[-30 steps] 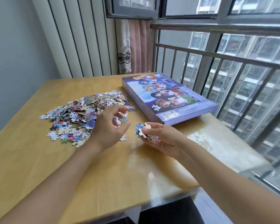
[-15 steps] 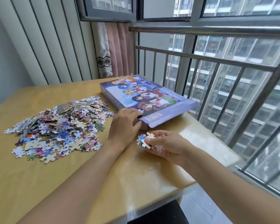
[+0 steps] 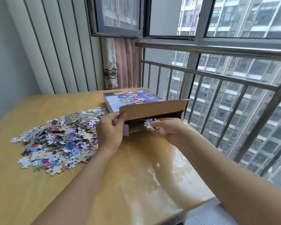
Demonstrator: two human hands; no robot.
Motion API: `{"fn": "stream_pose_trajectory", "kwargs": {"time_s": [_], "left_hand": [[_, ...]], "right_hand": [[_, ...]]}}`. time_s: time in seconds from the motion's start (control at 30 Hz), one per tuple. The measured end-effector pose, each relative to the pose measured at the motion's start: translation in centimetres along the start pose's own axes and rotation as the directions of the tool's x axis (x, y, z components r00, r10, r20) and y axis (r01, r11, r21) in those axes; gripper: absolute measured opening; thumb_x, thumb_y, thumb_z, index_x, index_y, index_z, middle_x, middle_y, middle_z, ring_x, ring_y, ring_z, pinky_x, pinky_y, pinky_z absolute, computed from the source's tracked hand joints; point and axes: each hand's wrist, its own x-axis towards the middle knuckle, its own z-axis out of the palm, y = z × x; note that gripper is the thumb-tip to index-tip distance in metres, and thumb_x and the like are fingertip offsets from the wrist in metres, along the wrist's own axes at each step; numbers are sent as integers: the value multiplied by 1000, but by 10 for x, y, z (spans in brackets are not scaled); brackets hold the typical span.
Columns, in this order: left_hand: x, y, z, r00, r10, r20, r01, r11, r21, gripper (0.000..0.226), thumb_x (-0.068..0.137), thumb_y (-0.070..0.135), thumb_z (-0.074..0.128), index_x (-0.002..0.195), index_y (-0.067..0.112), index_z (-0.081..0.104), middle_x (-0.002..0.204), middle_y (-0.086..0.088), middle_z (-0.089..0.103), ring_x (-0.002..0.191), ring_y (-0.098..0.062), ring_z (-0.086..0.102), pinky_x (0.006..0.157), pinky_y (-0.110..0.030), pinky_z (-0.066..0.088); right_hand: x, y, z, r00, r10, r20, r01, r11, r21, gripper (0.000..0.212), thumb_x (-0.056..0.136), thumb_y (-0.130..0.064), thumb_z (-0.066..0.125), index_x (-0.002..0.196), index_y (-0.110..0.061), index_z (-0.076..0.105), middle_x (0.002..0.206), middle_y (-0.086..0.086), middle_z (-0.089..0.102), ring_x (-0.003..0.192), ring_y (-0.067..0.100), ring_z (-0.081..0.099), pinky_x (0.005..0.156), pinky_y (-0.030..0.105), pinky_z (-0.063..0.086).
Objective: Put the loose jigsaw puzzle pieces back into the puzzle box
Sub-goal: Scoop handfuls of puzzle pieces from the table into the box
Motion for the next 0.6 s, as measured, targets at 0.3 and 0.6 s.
{"fn": "stream_pose_trajectory", "kwargs": {"time_s": [0.3,0.6], "left_hand": [[3,13,-4,997,-58,52,63,994,-94,29,96,31,65,73,12,67,59,-1,59,57,-17,46,57,-30,36],[6,15,-2,990,-113,81,127,973,-194,34,96,30,64,72,5,64,61,-16,52,59,-16,39,56,-30,32]], "right_hand": [[16,-21,36,989,-41,-145,58,991,118,47,75,8,79,117,-7,63,103,10,72,93,26,70,90,40,60],[14,-29,38,994,-109,11,82,808,583,49,82,5,36,125,-3,59,127,22,65,111,37,61,102,53,49]]}}
